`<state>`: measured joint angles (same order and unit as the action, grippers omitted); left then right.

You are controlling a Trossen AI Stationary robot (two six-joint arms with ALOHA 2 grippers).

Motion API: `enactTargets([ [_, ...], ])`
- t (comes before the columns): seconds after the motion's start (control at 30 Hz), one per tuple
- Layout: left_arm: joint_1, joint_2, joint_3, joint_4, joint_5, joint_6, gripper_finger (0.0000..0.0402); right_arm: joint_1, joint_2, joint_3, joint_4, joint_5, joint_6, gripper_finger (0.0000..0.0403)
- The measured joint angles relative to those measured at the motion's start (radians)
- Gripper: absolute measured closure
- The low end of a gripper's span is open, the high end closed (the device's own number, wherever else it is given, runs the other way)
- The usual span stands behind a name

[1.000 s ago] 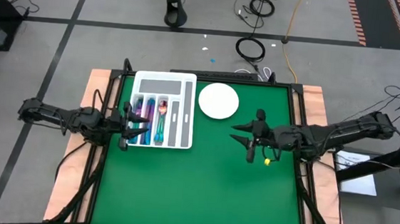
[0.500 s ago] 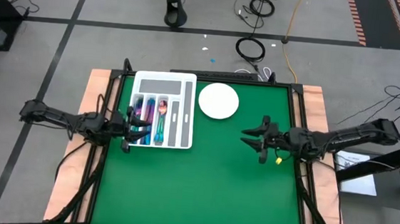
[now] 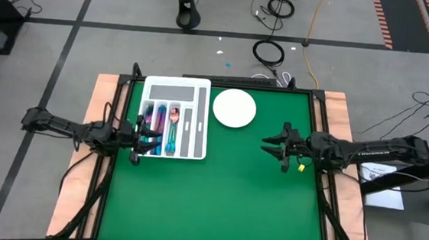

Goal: Sort silverware
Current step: Return to Home Position

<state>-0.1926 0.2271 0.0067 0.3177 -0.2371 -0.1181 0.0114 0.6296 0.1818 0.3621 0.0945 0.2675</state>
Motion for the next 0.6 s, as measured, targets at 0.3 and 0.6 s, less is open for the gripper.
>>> enactTargets([
  [0.3, 0.042, -0.05, 0.0, -0.148, 0.01, -0.007, 0.024, -0.019, -0.039, -0.01, -0.095, -0.049, -0.001, 0.0266],
  [0.6, 0.079, -0.054, -0.001, -0.21, 0.073, -0.042, 0.024, -0.034, -0.056, -0.167, 0.068, -0.099, 0.02, 0.0266],
])
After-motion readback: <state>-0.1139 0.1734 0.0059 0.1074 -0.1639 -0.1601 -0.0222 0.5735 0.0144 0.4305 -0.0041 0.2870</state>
